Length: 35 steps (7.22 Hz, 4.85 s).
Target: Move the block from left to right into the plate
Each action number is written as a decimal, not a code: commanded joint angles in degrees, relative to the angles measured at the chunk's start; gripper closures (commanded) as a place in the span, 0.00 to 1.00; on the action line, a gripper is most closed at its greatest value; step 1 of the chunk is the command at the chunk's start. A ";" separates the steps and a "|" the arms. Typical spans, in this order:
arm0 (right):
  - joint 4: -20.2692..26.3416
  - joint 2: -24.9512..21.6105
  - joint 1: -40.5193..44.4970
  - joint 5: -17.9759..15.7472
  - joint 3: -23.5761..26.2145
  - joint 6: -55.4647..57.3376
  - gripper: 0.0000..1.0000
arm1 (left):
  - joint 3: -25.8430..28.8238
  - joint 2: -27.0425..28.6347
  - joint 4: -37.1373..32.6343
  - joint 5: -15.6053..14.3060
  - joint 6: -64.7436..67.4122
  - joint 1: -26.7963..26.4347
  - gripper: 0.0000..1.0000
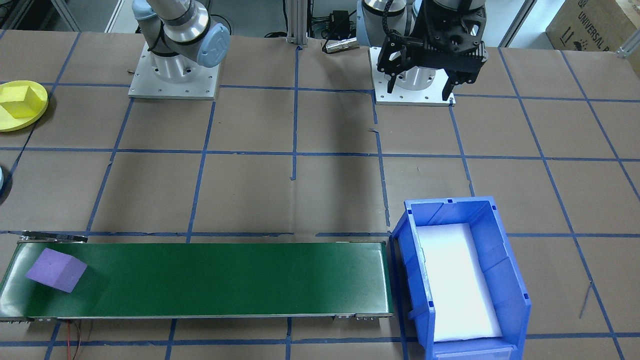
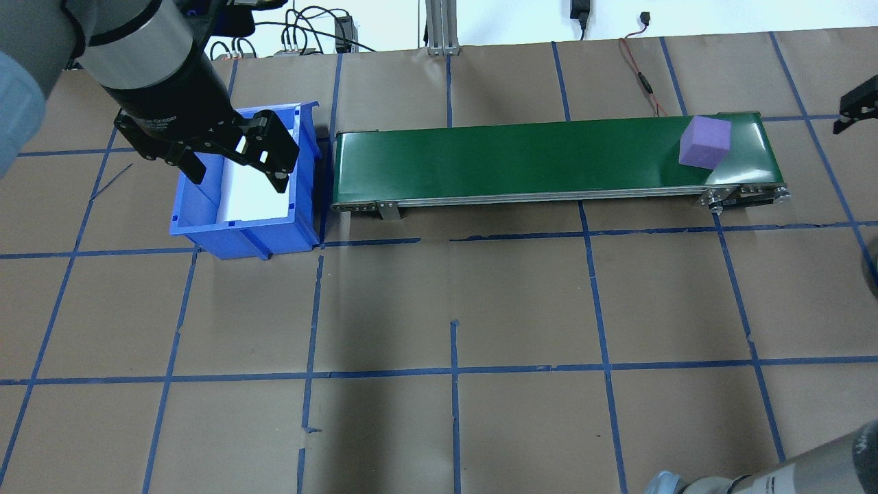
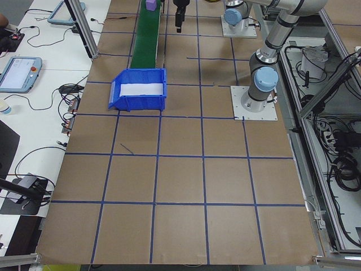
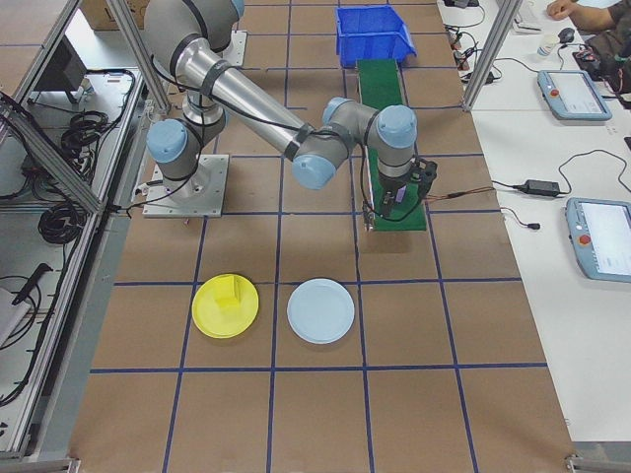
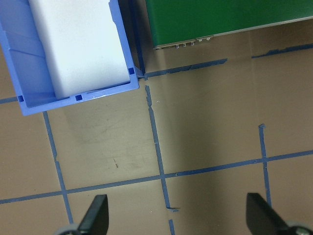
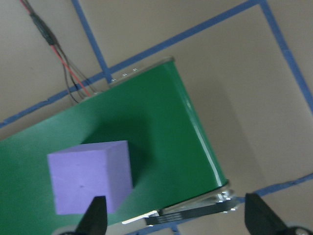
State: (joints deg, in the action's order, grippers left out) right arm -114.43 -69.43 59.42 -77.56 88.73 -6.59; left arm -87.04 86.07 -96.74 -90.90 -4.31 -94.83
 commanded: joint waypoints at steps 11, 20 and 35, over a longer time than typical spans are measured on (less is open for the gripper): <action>-6.86 2.03 -6.11 -11.82 3.71 -18.65 0.79 | -0.06 -0.12 -0.03 0.02 0.00 -0.01 0.00; -14.33 3.52 -26.46 -13.67 12.16 -36.83 0.00 | -0.50 -0.38 -0.03 0.02 0.00 -0.01 0.00; 27.68 -19.78 29.88 -12.17 -3.13 10.19 0.00 | -0.50 -0.38 0.15 0.02 0.09 -0.01 0.00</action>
State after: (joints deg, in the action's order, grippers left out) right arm -87.10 -89.52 89.22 -89.24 86.11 3.56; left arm -87.54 85.69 -96.59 -90.88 -4.22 -94.83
